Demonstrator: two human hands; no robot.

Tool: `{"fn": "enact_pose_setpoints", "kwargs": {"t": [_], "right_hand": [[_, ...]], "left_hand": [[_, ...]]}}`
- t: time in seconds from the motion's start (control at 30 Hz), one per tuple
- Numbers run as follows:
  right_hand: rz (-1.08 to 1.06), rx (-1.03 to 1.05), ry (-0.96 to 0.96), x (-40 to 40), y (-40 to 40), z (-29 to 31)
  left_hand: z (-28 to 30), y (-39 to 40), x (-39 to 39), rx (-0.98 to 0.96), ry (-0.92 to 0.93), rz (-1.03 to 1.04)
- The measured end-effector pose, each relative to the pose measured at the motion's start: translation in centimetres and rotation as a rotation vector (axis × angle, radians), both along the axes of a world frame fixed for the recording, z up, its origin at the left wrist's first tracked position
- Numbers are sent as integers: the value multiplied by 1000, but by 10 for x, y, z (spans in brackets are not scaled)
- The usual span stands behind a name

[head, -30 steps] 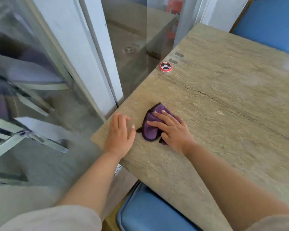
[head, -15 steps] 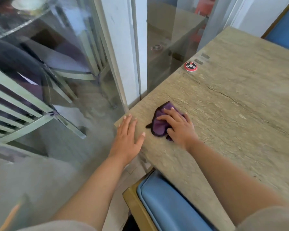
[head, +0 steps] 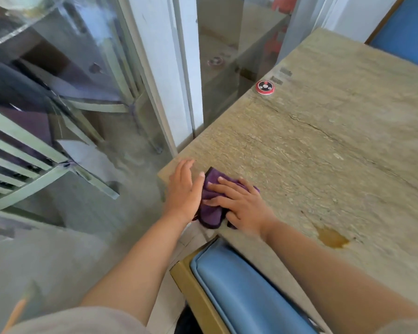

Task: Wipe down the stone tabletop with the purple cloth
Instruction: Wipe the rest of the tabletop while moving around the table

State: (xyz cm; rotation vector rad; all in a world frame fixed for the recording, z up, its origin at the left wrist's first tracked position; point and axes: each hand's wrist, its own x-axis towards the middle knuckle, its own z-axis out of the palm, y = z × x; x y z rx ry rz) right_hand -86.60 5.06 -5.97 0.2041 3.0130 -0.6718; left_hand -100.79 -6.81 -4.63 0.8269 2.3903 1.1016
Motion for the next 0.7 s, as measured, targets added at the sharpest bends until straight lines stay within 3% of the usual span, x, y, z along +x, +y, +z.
{"fn": "enact_pose_setpoints", "kwargs": {"t": [0.13,0.17,0.33,0.4,0.57,0.7], "right_hand": [[-572,65,-48,2,19,3],[-624,84,-73,0,8,3],[-178,162,-15,53,-33,-7],[-198,201,-41,72,-10,-8],[-813,187,-110,97,68,-5],[-1193,71,-201,100,74,-1]], "left_hand": [[2,26,5,-69,38,-294],[2,33,6,-58,40,-328],[-4,54,12,-136,144,-548],[-4,62,18,-221,180,-627],[-4,83,33,-611,335,-752],[-4,85,32,-641,305,-773]]}}
